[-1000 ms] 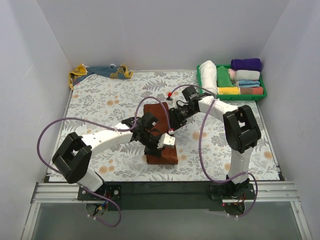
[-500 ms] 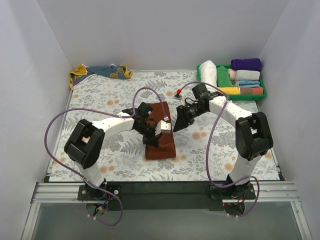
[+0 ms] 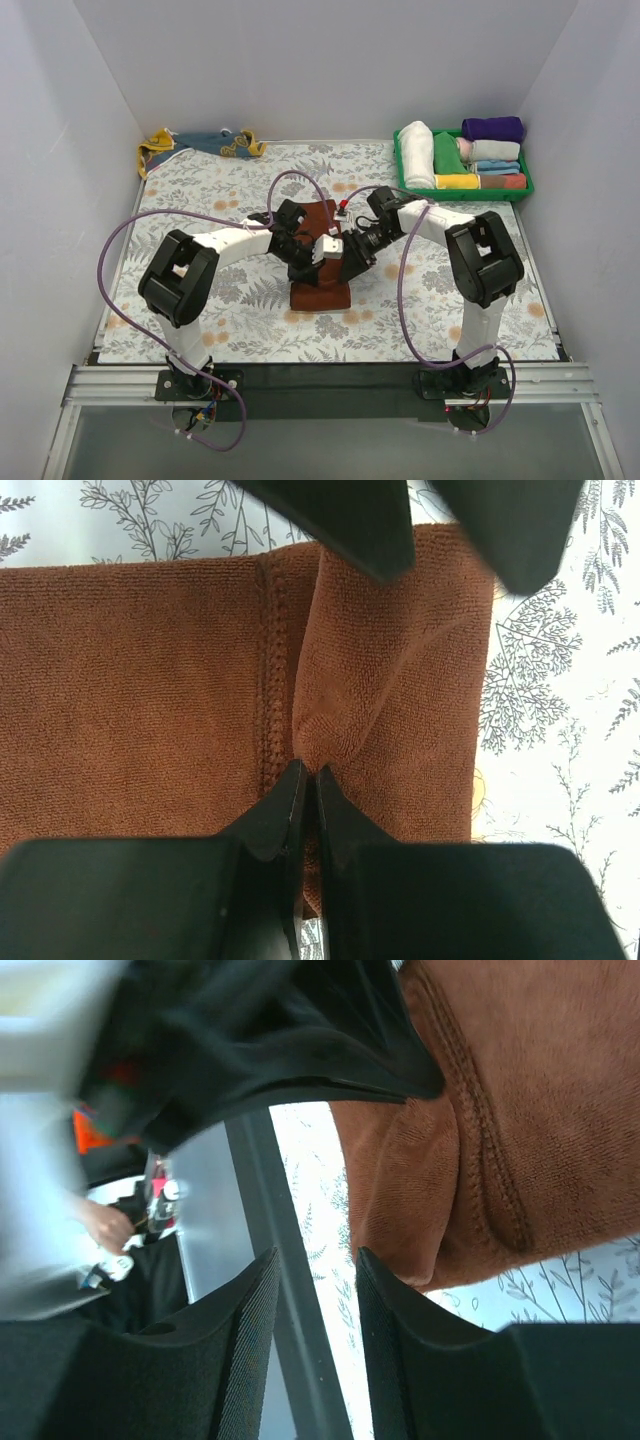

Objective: Roll the towels
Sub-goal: Roll the towel

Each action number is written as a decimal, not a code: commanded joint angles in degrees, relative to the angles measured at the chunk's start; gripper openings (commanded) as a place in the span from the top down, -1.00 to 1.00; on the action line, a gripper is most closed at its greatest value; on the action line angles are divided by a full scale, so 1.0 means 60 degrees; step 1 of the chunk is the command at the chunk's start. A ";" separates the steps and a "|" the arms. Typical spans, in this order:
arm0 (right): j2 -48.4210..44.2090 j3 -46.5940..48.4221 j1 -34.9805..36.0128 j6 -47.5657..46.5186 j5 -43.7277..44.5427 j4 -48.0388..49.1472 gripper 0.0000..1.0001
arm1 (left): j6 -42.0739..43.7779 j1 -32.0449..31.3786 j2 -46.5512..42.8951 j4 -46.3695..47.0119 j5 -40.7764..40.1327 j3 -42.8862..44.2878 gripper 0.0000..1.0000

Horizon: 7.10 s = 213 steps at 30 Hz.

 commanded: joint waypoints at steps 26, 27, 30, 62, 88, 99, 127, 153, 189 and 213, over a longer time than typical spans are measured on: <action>0.1442 -0.0097 0.0550 0.0923 0.2028 0.1129 0.46 | 0.1384 -0.0516 -0.4806 0.1535 -0.2494 -0.2625 -0.28; 0.1471 -0.0096 0.0535 0.0952 0.2100 0.1114 0.48 | 0.1341 -0.1084 -0.4807 0.1608 -0.2729 -0.2728 -0.28; 0.1486 -0.0024 0.0564 0.0967 0.2467 0.1114 0.50 | 0.1063 -0.1994 -0.4894 0.2310 -0.3739 -0.3284 -0.29; 0.1106 0.0474 0.0360 0.0602 0.2775 0.0706 0.39 | 0.0155 -0.3319 -0.2567 0.0795 -0.2753 -0.3112 1.00; -0.5576 -0.1560 0.1660 -0.3866 0.6347 -0.0016 -0.52 | 0.1882 0.0521 0.4112 -0.4733 0.2469 0.1767 1.00; -0.3995 -0.2674 0.4504 -0.4071 0.7946 0.3647 -0.40 | 0.2014 0.0638 0.5125 -0.5349 0.2279 0.2852 0.93; -0.1855 -0.2836 0.4359 -0.3648 0.3598 0.2448 0.97 | 0.0652 0.3564 0.0351 -0.3548 0.3245 0.0597 0.13; 0.4312 0.1924 0.2718 -0.2900 -0.0359 -0.1669 0.97 | 0.1721 -0.3812 -0.8252 0.2383 -0.5849 -0.5996 -0.08; 0.3113 0.4883 -0.0035 -0.1597 0.1484 -0.2372 -0.28 | 0.0666 -0.4460 -0.4309 0.0717 -0.2469 -0.5352 1.00; -0.4563 -0.0680 0.0737 -0.3765 0.4457 -0.0178 -0.05 | 0.3918 0.0316 0.3205 -0.6184 0.2220 0.0669 0.95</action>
